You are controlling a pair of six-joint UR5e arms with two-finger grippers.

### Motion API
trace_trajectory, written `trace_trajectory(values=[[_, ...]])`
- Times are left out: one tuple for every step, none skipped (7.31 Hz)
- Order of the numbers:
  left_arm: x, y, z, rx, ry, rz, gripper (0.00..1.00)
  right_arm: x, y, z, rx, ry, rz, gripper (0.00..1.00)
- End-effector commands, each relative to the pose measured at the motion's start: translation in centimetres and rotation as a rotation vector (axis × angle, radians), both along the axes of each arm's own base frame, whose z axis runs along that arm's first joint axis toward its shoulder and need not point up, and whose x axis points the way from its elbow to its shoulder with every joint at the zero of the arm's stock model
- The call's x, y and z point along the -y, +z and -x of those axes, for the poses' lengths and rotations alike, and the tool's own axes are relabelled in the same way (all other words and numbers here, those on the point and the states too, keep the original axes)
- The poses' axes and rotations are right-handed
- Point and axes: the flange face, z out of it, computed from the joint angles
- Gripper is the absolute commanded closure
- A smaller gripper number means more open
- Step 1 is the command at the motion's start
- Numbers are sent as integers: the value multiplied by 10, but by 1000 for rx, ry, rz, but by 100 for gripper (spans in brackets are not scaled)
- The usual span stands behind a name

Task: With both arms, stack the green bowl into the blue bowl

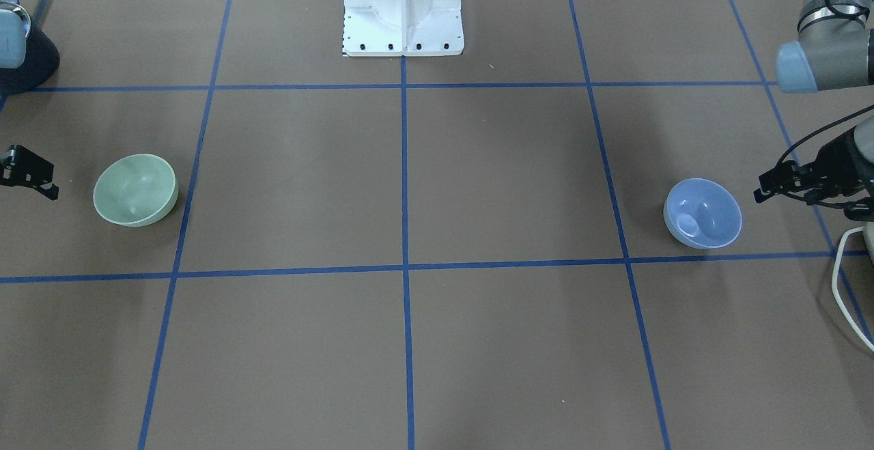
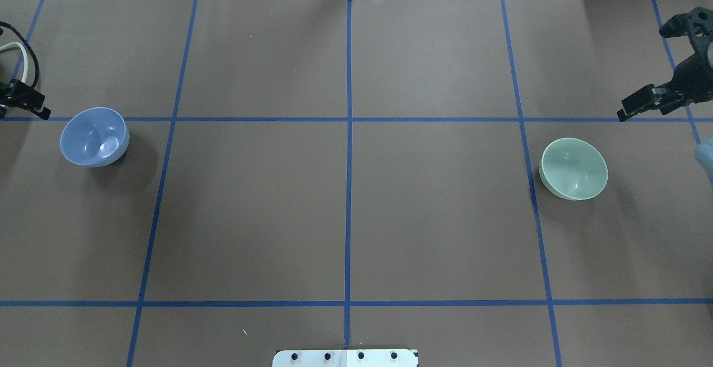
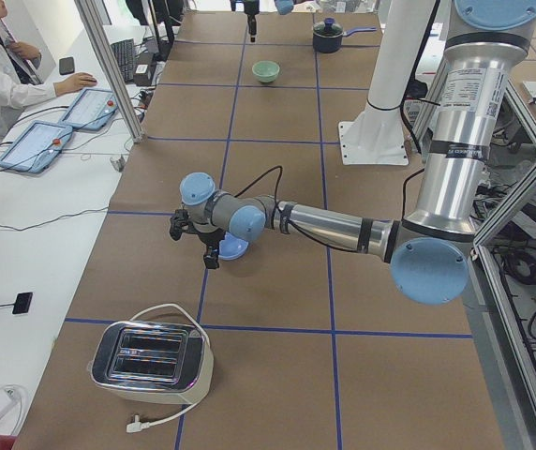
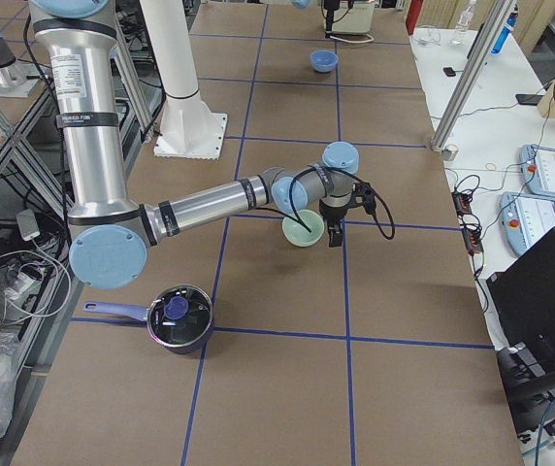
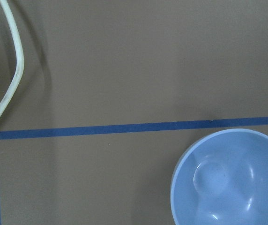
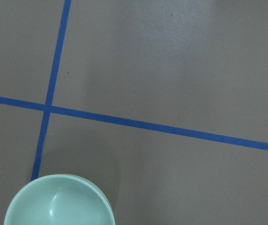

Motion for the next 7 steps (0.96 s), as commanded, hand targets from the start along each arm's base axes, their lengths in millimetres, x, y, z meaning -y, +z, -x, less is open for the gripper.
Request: trace_trajectory(values=[[0, -4, -35, -24, 9, -4, 3, 4, 22, 18, 76, -34, -58, 11], [2, 11, -37, -33, 7, -19, 3, 4, 25, 19, 76, -37, -54, 11], [3, 18, -39, -40, -7, -16, 3, 2, 29, 23, 72, -41, -45, 14], [2, 21, -41, -41, -5, -15, 3, -1, 30, 30, 73, -56, -44, 14], [1, 21, -41, -41, -6, -13, 4, -5, 30, 35, 75, -67, -42, 14], [-1, 24, -47, -39, 5, -9, 8, -11, 34, 45, 71, -88, -34, 14], [-3, 30, -52, -34, 14, 2, 17, -16, 36, 54, 70, -105, -33, 14]])
